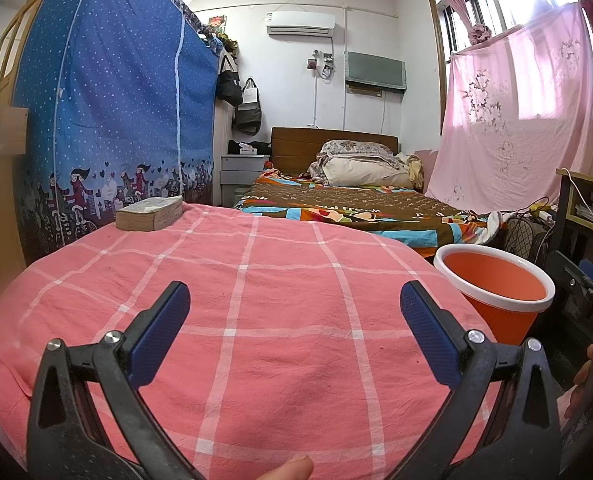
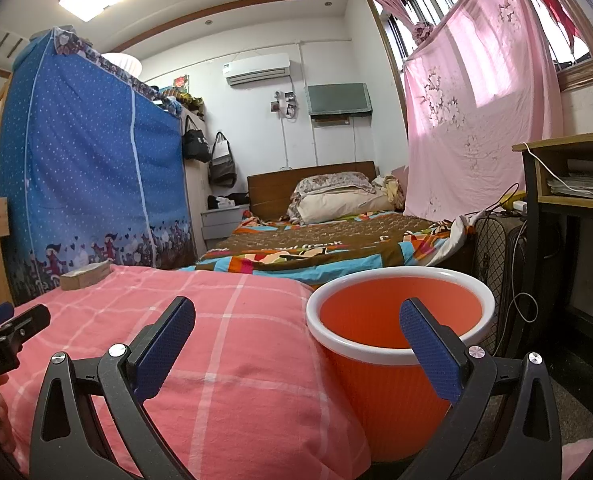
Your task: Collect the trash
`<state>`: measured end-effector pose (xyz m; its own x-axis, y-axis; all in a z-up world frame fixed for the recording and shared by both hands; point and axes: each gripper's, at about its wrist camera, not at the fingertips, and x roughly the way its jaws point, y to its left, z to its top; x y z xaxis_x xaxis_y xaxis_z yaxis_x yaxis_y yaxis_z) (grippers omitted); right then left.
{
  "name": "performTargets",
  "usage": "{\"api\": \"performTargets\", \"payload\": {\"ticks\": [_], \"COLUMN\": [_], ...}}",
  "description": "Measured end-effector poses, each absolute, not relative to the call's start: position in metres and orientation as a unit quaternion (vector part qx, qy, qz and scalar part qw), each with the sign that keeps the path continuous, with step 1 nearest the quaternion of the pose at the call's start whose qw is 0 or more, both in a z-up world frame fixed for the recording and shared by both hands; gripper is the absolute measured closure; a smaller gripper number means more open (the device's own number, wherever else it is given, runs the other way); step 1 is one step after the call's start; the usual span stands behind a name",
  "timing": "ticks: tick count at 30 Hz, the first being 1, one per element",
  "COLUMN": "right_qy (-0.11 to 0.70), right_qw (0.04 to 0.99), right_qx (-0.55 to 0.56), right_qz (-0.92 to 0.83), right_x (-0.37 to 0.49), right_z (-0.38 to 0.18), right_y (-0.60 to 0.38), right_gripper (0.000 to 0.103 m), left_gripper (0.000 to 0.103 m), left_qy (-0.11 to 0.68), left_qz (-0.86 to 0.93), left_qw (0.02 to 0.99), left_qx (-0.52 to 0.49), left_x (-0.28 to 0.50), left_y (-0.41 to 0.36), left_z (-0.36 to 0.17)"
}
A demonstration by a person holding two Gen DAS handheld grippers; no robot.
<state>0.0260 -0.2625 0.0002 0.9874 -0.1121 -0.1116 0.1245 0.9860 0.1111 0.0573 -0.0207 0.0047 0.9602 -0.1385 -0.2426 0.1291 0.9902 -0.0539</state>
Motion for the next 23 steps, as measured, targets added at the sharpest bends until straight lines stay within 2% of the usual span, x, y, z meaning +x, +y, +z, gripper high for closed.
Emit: {"api": "performTargets", "payload": {"ticks": [23], "right_qy": [0.055], "right_qw": [0.995], "right_qx": [0.06], "right_qz": [-0.059], "right_x": [0.026], "right_z": [0.001], "right_y": [-0.2618], "right_gripper": [0.0], "left_gripper": [0.0], "left_qy": [0.122], "left_qz": [-0.034], "left_qw": [0.992], "left_qx": [0.003], "left_x": [0.0579], "left_y": [-0.0201], "left_z": [0.0102]}}
